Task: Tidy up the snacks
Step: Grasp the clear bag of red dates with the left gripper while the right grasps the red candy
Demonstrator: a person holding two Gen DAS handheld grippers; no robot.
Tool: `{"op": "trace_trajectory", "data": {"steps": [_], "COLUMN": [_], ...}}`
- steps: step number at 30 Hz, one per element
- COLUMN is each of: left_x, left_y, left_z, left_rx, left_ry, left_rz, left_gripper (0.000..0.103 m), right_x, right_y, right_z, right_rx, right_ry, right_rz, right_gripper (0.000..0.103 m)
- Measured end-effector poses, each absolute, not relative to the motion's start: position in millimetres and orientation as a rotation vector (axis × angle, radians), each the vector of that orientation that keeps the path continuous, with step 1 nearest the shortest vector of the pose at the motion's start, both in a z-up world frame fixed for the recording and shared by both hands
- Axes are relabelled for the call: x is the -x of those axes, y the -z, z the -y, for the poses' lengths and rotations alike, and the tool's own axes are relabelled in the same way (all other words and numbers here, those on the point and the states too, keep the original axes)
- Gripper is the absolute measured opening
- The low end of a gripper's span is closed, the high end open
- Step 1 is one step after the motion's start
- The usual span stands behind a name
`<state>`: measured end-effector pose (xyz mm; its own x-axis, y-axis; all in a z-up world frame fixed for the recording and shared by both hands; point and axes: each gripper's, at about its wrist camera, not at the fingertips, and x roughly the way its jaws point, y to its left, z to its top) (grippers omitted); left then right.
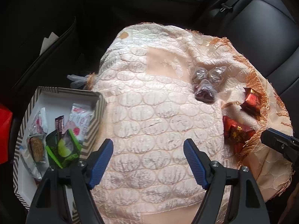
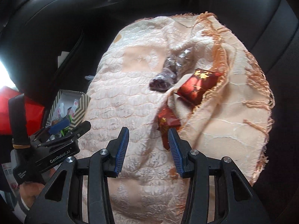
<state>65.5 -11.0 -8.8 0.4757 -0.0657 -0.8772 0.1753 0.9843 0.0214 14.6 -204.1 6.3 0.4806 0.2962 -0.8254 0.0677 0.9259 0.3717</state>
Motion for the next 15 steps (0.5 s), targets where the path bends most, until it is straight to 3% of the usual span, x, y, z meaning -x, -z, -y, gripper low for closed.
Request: {"op": "trace_trajectory", "data": {"steps": [15], "left_x": [-140.9], "left_y": [21.9], "left_z": [68.3], "left_rx": [-0.041], "left_ry": [0.219], "left_rz": [-1.182], "left_gripper": [0.081], "right_x": [-31.4], "right_y": [-18.6], "right_z": [244.5], "right_rx": [-0.508], "right_ry": [-0.089], "right_rz": [-0.998], "right_gripper": [0.043]}}
